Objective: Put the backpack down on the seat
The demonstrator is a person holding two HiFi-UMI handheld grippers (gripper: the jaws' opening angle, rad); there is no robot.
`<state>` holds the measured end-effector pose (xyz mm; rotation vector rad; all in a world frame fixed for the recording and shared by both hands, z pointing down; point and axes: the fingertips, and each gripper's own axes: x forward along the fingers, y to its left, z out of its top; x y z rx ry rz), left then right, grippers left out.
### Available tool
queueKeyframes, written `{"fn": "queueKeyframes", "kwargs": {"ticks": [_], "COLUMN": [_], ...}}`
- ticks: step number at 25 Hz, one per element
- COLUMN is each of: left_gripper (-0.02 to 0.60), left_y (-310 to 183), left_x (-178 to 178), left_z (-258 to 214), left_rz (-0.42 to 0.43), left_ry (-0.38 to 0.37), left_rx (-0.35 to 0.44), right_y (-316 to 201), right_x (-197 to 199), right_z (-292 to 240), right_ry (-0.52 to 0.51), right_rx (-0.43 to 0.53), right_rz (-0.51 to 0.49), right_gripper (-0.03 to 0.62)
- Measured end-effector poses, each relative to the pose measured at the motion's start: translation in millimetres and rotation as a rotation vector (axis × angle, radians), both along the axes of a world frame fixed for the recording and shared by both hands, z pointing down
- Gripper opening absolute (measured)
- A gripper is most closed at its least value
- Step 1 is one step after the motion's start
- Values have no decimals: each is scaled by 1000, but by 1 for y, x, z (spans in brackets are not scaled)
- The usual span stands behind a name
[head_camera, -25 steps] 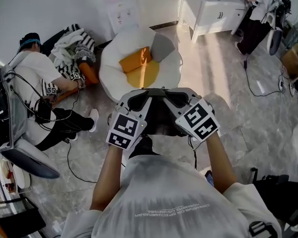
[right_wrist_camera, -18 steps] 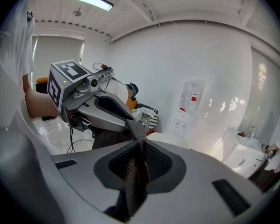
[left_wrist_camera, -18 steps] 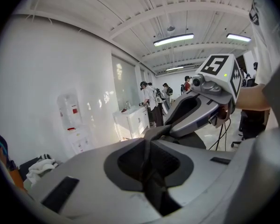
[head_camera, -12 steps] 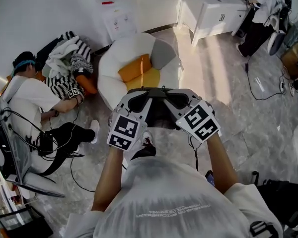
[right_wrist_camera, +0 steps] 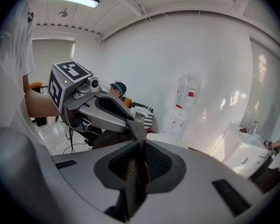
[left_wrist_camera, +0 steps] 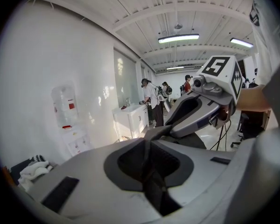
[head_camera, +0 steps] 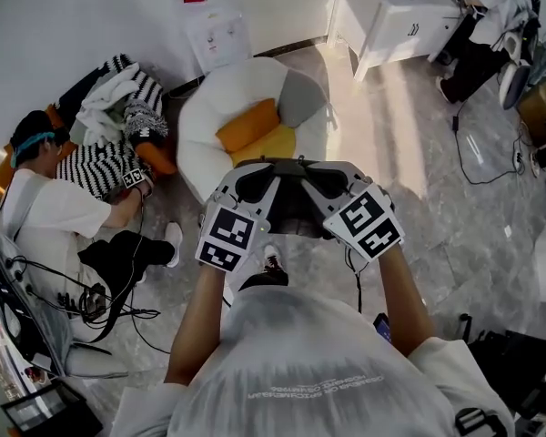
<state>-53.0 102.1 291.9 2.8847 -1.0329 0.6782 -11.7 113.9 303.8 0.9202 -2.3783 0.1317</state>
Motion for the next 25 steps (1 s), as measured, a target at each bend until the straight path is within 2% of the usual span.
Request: {"fn": "queueKeyframes", "kwargs": {"ticks": [25], "left_gripper": [54], "left_y": [-96], "left_x": [-53], "left_z": [14], "left_rz": [63], "left_ry": [19], "left_rx": [-18], "right_y": [-93], "right_x": [-52], "right_z": [16], "right_ry": [55], "right_rx": [-24], "right_rz": [59], "right_gripper": [43]}}
